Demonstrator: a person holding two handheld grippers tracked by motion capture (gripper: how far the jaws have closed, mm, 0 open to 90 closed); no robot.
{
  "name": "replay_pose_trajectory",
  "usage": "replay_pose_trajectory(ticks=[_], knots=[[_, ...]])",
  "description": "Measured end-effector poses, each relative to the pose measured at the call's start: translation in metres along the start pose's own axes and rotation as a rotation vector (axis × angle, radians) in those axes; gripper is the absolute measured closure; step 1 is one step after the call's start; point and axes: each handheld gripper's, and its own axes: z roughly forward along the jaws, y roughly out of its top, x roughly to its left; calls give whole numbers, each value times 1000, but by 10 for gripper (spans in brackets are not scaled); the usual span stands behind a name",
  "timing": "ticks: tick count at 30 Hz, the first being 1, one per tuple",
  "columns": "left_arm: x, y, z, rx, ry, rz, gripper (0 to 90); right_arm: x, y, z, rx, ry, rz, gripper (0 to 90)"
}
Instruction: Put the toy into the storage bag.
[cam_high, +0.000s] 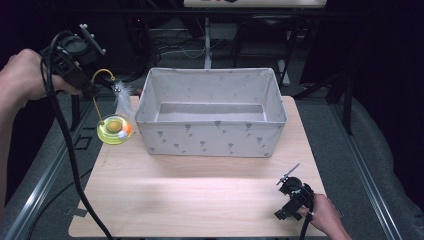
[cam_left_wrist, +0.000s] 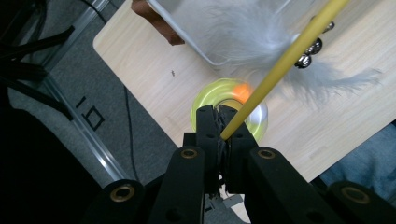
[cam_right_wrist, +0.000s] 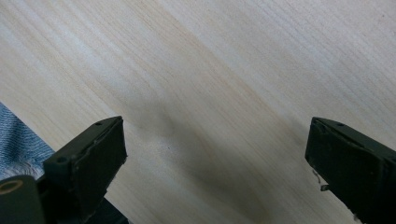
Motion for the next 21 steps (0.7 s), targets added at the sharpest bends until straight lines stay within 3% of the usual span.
replay_pose_trajectory(ticks=[3, 4, 6, 10, 21], knots=[[1, 2, -4, -6, 5, -3, 877, 1, -1, 1, -21, 4, 22, 48], [1, 3, -6, -8, 7, -4, 878, -1, 0, -2, 22, 4, -11, 48], [1, 8, -13, -12, 11, 0, 877, 0, -2, -1, -1, 5, 14, 48], [1, 14, -19, -22, 16, 2, 877, -1, -1, -2, 20, 2, -9, 48], [6, 26, -35, -22, 37, -1, 877, -2, -2, -2, 17, 1, -6, 48]])
